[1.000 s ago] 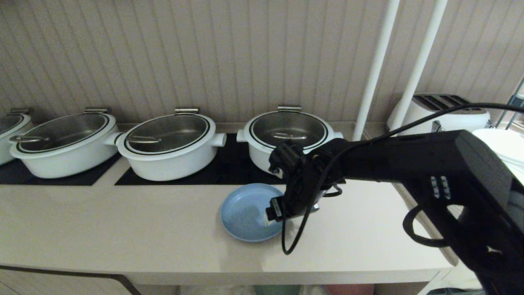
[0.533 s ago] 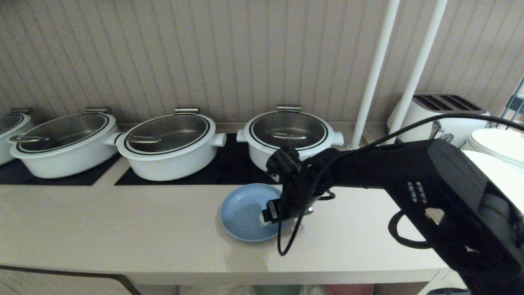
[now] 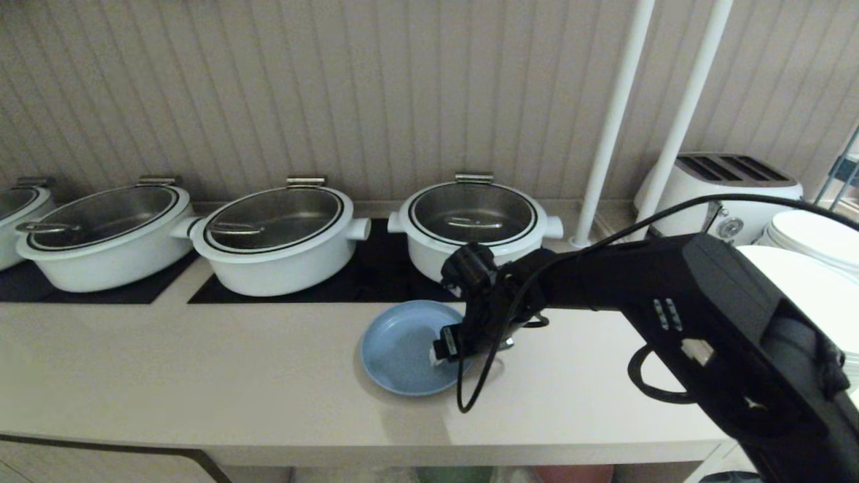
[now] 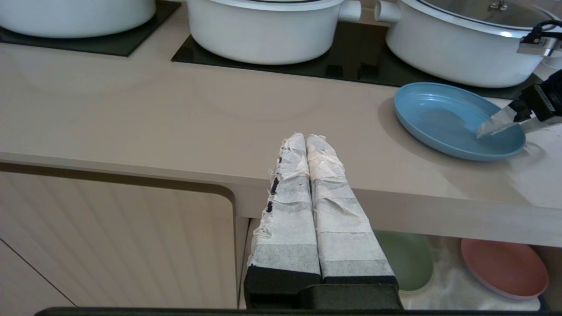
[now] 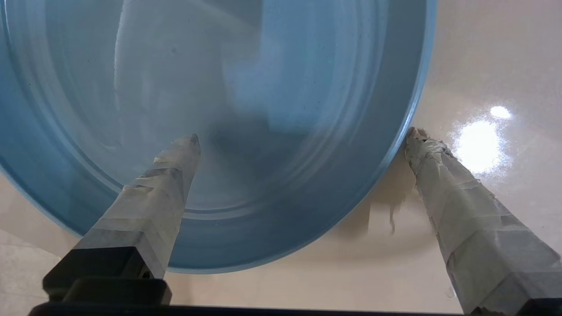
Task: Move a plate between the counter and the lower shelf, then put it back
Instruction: Pick up the plate
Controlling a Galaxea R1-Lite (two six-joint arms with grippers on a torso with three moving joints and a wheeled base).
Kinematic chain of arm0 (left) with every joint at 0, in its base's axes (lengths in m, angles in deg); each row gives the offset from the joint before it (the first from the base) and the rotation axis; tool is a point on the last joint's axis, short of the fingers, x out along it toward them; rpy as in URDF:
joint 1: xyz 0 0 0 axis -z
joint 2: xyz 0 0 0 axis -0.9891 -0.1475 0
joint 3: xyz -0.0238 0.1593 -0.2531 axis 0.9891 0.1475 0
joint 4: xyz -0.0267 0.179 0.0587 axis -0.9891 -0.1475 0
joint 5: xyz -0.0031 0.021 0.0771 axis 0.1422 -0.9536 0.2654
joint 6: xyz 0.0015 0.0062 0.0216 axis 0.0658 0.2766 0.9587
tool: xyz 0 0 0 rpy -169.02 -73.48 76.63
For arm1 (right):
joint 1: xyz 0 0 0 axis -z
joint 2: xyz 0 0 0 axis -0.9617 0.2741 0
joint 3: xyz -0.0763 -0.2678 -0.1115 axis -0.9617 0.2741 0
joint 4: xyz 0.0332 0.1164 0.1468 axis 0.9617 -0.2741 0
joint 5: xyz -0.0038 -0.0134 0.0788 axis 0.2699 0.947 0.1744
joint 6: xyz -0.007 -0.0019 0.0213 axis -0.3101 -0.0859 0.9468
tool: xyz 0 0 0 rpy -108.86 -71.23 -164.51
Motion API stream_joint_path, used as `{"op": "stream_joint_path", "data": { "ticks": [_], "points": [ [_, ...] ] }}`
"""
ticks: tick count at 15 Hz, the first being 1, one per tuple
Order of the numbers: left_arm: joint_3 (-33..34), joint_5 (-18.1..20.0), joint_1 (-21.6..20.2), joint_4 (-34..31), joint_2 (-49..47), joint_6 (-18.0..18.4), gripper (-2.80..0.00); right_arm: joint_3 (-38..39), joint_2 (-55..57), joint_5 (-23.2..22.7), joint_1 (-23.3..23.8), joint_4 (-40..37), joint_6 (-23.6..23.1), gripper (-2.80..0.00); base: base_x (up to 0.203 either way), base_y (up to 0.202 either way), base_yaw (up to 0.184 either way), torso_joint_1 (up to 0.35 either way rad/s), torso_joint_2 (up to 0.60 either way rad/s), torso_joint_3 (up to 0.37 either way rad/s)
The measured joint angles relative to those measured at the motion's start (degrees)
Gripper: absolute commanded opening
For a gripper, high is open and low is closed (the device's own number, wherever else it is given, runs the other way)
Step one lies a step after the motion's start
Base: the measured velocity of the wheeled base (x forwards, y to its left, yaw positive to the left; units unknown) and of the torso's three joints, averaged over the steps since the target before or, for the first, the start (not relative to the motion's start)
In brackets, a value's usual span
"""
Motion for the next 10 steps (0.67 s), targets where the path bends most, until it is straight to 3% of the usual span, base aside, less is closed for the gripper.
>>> {"op": "stream_joint_path", "data": {
  "ticks": [10],
  "points": [
    [0.0, 0.0, 0.0, 0.0, 0.0, 0.0, -2.8, 0.0, 0.6, 0.0, 0.0, 1.3, -0.1, 0.0, 0.0, 0.0, 0.0, 0.0, 0.0, 0.0]
  ]
}}
